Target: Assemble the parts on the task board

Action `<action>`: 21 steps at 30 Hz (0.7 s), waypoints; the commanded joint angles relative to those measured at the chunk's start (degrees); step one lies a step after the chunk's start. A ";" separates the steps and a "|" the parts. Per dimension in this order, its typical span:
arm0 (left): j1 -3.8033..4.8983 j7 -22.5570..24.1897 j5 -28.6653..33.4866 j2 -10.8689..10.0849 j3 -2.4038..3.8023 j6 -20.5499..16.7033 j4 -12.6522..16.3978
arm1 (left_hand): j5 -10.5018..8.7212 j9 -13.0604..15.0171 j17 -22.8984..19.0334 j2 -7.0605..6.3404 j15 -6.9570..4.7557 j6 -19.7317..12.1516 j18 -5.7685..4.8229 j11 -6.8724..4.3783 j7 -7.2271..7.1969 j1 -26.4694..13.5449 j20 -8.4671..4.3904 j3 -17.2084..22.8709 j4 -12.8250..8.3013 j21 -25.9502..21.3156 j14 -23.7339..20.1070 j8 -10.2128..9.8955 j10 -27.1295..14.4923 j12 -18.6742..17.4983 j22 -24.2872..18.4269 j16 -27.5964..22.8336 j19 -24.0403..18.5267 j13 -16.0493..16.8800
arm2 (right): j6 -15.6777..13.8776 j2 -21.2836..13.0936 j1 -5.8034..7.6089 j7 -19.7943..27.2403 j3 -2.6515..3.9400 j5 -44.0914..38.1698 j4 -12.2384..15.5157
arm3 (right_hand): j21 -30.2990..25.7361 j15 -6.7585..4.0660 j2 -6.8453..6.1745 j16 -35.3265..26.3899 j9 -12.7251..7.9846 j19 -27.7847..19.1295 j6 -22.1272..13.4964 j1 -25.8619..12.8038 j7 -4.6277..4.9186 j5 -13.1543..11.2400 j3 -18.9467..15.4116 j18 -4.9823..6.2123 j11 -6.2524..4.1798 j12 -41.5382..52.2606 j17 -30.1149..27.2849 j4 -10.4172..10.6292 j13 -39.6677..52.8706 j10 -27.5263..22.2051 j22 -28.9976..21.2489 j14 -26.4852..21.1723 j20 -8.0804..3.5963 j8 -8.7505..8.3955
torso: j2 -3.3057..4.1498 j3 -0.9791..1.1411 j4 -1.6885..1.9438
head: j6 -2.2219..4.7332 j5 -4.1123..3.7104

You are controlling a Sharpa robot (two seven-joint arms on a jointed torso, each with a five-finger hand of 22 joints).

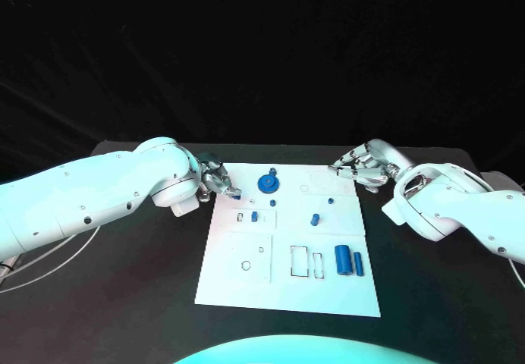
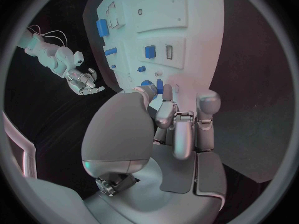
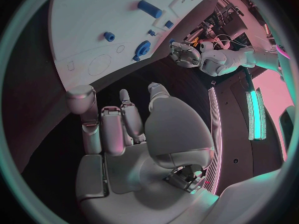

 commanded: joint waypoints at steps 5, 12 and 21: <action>-2.00 1.73 -6.09 -1.53 -0.05 -5.05 3.74 | -0.24 0.30 11.55 -0.27 -0.23 1.10 -1.04 -0.03 -0.69 -0.83 -0.15 8.20 -7.78 0.39 5.09 0.28 0.66 0.34 0.27 0.10 0.56 0.44 | 0.12 0.03 -0.17 0.47 0.00 -0.08 -0.03 | -0.27 -0.46 0.81 -0.25 0.08 -0.11 0.05 -0.07 -0.20 0.33 -0.28 0.58 0.08 -0.03 -0.05 0.02 0.09 -0.24 -0.07 2.25 -0.04 0.34 | 0.02 -0.02 -0.01 | -0.15 0.43; -4.08 2.05 -11.89 -2.10 -0.05 -5.65 5.90 | -0.22 0.44 11.62 -0.60 -0.30 1.29 -1.07 -0.12 -0.80 -1.08 -0.20 8.55 -7.90 0.50 5.11 0.34 1.16 0.76 0.46 0.13 0.69 1.10 | -0.09 0.02 -0.26 0.50 0.00 -0.04 0.01 | -0.33 -0.46 0.92 -0.27 0.08 -0.13 0.05 -0.10 -0.19 0.34 -0.27 0.59 0.08 -0.12 -0.07 0.05 -0.01 -0.32 -0.11 2.25 -0.04 0.34 | 0.04 -0.02 -0.07 | 0.07 0.70; -4.51 0.81 -12.79 -1.89 -0.05 -3.36 6.49 | -0.25 0.67 11.80 -1.27 -0.40 1.59 -1.18 -0.26 -0.96 -1.52 -0.30 8.95 -8.05 0.84 5.17 0.45 1.81 1.29 1.09 0.21 1.07 1.92 | -0.26 0.04 -0.28 0.53 0.00 0.23 0.03 | -0.48 -0.45 1.46 -0.33 0.09 -0.05 -0.04 -0.98 -0.17 0.21 -0.71 0.59 0.10 -0.15 -0.05 0.19 -0.09 -0.35 -0.11 2.28 -0.04 0.33 | 0.04 0.04 -0.09 | -0.20 0.92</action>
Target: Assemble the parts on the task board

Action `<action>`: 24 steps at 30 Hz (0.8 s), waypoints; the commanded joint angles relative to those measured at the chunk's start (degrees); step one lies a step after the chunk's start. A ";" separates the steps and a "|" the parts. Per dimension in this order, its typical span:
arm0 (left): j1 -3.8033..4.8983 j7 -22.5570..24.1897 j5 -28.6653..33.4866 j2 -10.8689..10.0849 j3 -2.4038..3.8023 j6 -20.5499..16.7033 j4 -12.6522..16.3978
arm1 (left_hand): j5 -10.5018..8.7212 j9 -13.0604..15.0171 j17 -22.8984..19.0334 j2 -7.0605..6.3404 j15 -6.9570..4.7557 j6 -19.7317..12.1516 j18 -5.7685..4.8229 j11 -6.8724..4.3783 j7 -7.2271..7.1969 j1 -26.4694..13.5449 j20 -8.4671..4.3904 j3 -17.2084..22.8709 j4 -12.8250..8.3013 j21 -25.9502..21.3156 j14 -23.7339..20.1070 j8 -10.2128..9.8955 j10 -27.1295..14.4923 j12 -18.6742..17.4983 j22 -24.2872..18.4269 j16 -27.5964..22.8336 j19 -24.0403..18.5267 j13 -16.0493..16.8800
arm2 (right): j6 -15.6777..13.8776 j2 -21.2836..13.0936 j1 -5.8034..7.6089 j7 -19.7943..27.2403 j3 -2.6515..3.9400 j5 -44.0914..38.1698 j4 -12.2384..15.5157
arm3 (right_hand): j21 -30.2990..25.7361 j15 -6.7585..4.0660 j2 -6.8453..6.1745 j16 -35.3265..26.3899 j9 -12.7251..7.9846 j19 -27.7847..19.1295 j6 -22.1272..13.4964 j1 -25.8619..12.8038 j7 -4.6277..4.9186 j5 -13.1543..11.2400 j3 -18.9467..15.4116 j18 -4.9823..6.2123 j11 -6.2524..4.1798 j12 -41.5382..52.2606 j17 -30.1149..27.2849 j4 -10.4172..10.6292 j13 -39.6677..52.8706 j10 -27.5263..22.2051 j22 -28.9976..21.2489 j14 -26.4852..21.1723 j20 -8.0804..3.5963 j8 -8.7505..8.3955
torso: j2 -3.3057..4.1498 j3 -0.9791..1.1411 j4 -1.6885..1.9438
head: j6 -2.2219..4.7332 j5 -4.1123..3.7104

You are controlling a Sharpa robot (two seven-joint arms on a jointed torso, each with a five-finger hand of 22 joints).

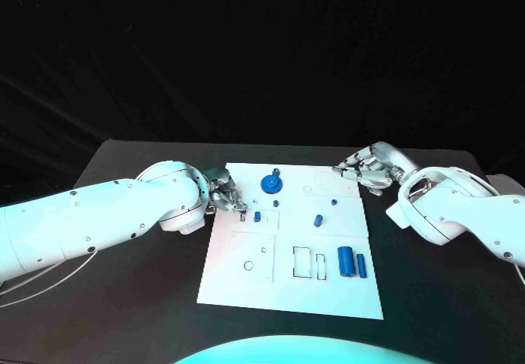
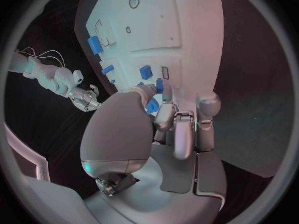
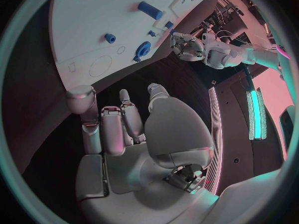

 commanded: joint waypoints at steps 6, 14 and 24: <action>-0.27 -0.55 -2.12 0.36 0.03 2.07 0.18 | -0.05 0.24 11.87 -0.41 -0.49 1.23 -1.23 -0.17 -0.69 -0.59 -0.16 7.96 -7.55 0.40 5.18 0.27 1.03 0.97 0.34 0.24 0.61 1.06 | -0.17 0.08 -0.05 0.51 0.01 0.26 0.25 | -0.32 -0.45 0.39 -0.35 0.08 -0.04 -0.04 -0.54 -0.16 0.20 -0.60 0.59 0.11 -0.14 -0.04 -0.04 -0.08 -0.33 -0.07 2.29 -0.04 0.34 | 0.02 0.03 0.00 | -0.31 0.01; -0.37 -1.17 -2.26 0.62 0.03 3.86 -0.37 | -0.06 0.43 11.94 -0.64 -0.58 1.45 -1.27 -0.28 -0.82 -0.85 -0.21 8.16 -7.61 0.51 5.21 0.43 1.60 1.54 0.51 0.28 0.71 1.89 | -0.04 0.08 -0.06 0.45 0.01 1.93 0.21 | -0.37 -0.45 0.45 -0.38 0.08 -0.04 -0.05 -0.66 -0.17 0.20 -0.67 0.60 0.11 -0.16 -0.08 -0.05 -0.11 -0.35 -0.10 2.28 -0.04 0.35 | 0.00 0.02 0.01 | -0.64 -0.05; -0.67 -1.45 -2.29 1.06 0.02 5.32 -1.13 | -0.07 0.59 12.07 -0.76 -0.64 1.62 -1.30 -0.37 -0.93 -1.04 -0.26 8.33 -7.64 0.60 5.25 0.59 2.12 2.09 0.67 0.34 0.80 2.72 | 0.07 0.21 -0.06 0.53 0.01 2.36 0.04 | -0.37 -0.45 0.45 -0.38 0.08 -0.04 -0.05 -0.66 -0.17 0.20 -0.67 0.60 0.11 -0.16 -0.08 -0.05 -0.11 -0.35 -0.10 2.28 -0.04 0.35 | -0.03 0.01 -0.05 | -1.00 -0.20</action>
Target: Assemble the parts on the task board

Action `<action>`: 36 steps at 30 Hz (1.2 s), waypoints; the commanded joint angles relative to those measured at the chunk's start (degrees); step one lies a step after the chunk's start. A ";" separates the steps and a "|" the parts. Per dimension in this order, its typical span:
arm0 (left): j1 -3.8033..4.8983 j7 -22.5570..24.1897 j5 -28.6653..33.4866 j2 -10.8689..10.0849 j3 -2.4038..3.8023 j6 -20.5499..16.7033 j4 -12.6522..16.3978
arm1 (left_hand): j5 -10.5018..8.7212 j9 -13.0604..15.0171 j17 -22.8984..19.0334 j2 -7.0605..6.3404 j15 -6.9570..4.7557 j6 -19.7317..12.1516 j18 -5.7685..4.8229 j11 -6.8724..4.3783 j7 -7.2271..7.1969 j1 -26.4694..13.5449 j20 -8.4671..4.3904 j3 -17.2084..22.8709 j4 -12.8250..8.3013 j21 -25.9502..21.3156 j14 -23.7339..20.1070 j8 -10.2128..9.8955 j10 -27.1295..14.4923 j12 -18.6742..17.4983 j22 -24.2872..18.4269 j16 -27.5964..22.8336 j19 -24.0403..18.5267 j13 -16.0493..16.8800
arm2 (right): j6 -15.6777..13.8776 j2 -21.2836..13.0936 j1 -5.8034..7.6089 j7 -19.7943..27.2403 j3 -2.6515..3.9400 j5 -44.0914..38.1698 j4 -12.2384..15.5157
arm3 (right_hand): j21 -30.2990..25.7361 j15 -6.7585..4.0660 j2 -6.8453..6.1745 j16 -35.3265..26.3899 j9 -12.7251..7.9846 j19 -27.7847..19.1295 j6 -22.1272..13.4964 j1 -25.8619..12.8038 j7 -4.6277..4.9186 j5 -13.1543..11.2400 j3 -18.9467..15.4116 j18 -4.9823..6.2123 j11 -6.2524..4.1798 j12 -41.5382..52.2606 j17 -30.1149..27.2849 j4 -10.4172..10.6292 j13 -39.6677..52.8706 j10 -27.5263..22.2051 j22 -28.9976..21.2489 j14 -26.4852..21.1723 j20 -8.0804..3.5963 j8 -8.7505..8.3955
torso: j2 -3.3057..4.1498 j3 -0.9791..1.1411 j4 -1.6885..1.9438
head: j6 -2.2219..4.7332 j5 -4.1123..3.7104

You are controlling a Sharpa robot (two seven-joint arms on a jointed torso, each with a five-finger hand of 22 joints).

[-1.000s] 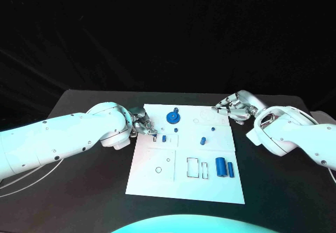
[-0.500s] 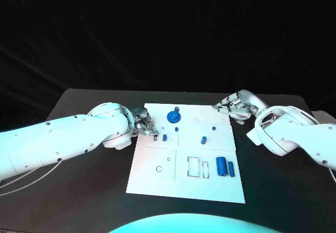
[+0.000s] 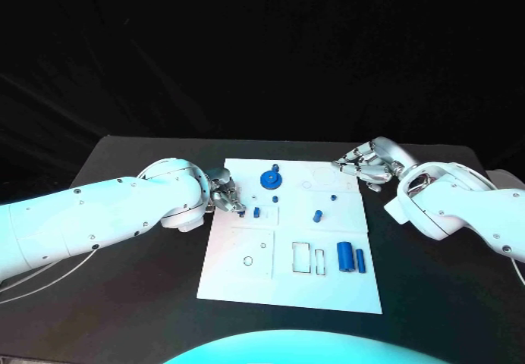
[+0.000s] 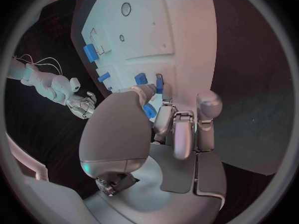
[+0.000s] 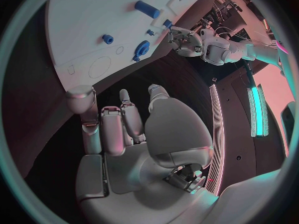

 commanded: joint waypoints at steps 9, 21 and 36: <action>-0.12 -0.50 -0.26 0.27 0.03 3.51 -0.46 | 0.35 0.31 12.10 0.05 -0.30 1.75 -0.46 -0.12 -1.14 -0.42 0.11 6.79 -6.25 0.34 5.25 0.54 0.91 0.89 0.12 0.35 0.41 1.08 | 0.49 0.20 -0.05 0.51 0.00 0.47 -0.05 | -0.63 -0.45 0.29 -0.51 0.08 -0.12 -0.06 -0.52 -0.17 0.21 -0.36 0.65 0.11 -0.26 -0.26 -0.14 -0.17 -0.44 -0.22 2.24 -0.04 0.35 | -0.01 0.03 -0.02 | -0.13 -0.05; -0.16 -0.23 -0.15 0.39 0.04 3.84 0.01 | 0.36 0.40 12.21 0.00 -0.33 1.82 -0.48 -0.18 -1.21 -0.45 0.10 6.87 -6.32 0.37 5.28 0.64 1.09 1.09 0.18 0.40 0.43 1.40 | 0.73 0.23 -0.07 0.48 0.00 0.50 -0.02 | -0.63 -0.45 0.29 -0.51 0.08 -0.12 -0.06 -0.52 -0.17 0.21 -0.36 0.65 0.11 -0.26 -0.26 -0.14 -0.17 -0.44 -0.22 2.24 -0.04 0.35 | 0.03 0.00 0.00 | -0.14 -0.19; -0.15 -0.86 0.11 0.85 0.04 4.98 -0.25 | 0.35 0.75 12.54 0.00 -0.48 2.21 -0.58 -0.36 -1.42 -0.74 0.03 7.19 -6.54 0.67 5.37 1.04 1.85 1.95 0.75 0.55 0.74 2.74 | 0.50 -0.07 -0.07 0.37 0.00 0.49 0.31 | -0.50 -0.45 0.36 -0.48 0.08 -0.06 -0.07 -0.61 -0.17 0.21 -0.43 0.62 0.11 -0.18 -0.21 -0.16 -0.09 -0.38 -0.11 2.26 -0.04 0.35 | -0.01 0.01 -0.05 | -0.30 -0.06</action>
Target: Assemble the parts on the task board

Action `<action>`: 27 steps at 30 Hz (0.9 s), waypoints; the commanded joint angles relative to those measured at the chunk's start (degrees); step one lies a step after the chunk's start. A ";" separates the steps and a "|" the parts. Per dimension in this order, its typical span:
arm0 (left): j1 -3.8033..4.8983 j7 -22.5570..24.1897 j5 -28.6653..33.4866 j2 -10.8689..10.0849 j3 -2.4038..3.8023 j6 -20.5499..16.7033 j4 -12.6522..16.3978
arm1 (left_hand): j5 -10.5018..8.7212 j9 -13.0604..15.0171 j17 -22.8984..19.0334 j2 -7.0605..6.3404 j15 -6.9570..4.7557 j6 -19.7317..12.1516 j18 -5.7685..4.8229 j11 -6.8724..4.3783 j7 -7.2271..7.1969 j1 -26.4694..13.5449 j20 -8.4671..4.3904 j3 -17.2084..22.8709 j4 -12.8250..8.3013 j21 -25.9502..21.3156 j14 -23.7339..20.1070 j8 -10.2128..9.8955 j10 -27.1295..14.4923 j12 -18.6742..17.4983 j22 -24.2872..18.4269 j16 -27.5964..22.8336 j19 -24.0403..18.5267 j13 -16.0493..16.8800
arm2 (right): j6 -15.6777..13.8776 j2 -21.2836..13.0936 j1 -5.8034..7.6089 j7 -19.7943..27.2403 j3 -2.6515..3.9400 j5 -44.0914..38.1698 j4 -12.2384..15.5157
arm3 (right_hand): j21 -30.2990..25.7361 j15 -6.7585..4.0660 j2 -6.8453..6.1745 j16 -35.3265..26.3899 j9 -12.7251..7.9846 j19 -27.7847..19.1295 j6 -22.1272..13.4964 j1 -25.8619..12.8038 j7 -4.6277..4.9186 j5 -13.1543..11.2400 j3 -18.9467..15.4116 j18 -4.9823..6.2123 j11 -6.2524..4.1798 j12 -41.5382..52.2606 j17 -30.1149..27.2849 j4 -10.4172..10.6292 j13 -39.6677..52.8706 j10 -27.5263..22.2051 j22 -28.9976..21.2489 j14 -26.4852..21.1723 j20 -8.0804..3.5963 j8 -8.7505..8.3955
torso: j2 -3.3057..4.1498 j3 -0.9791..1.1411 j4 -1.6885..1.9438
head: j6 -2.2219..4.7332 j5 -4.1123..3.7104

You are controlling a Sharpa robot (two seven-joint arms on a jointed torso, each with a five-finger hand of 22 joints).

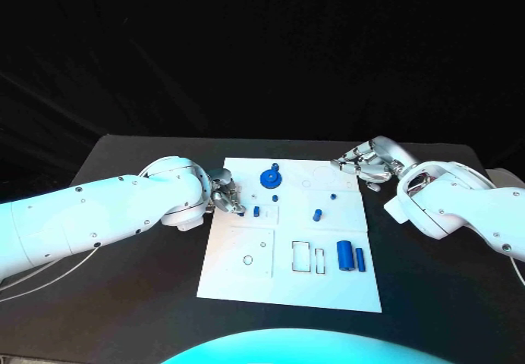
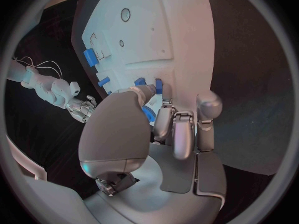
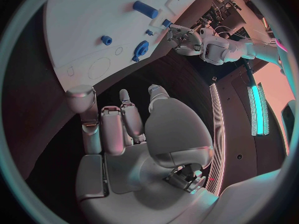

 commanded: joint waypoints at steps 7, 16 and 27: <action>-0.18 -0.64 0.41 0.75 -0.14 2.07 0.01 | 0.15 0.44 13.01 0.19 -0.62 2.24 -0.76 -0.22 -1.67 -0.59 -0.04 6.42 -6.28 0.74 5.51 0.76 1.13 1.07 1.05 0.56 0.87 1.33 | -0.16 -0.10 -0.04 0.37 0.00 -0.17 0.27 | -0.17 -0.45 0.17 -0.14 0.06 -0.10 -0.06 -0.41 -0.17 0.21 -0.30 0.64 0.11 -0.18 0.00 -0.01 0.03 -0.38 -0.02 2.26 -0.04 0.36 | -0.03 0.01 0.00 | -0.02 -0.15; -0.17 -0.94 0.40 1.21 -0.14 2.20 -0.24 | 0.08 0.84 13.65 0.02 -0.98 3.31 -1.05 -0.69 -2.31 -2.48 -0.23 5.98 -5.77 1.61 5.68 1.20 2.52 2.47 2.59 0.85 1.79 3.62 | -0.47 -0.16 -0.03 0.65 0.00 0.05 0.45 | -0.20 -0.45 0.19 -0.14 0.06 -0.10 -0.06 -0.43 -0.17 0.21 -0.32 0.64 0.11 -0.21 0.02 -0.02 -0.01 -0.41 -0.03 2.26 -0.04 0.36 | -0.03 0.01 0.00 | -0.02 -0.28; -0.16 -1.52 0.44 1.57 -0.13 2.02 -0.65 | 0.06 0.99 13.80 0.24 -1.40 4.23 -1.19 -1.22 -2.97 -6.29 -0.59 4.30 -3.54 2.04 5.71 1.05 2.87 2.74 3.39 0.93 2.23 4.34 | -0.60 -0.20 -0.03 0.95 0.00 0.49 0.47 | -0.11 -0.44 0.24 -0.10 0.06 -0.06 -0.08 -0.49 -0.16 0.21 -0.36 0.62 0.11 -0.19 0.09 -0.01 0.01 -0.39 0.05 2.28 -0.03 0.35 | -0.01 0.00 0.00 | -0.01 -0.25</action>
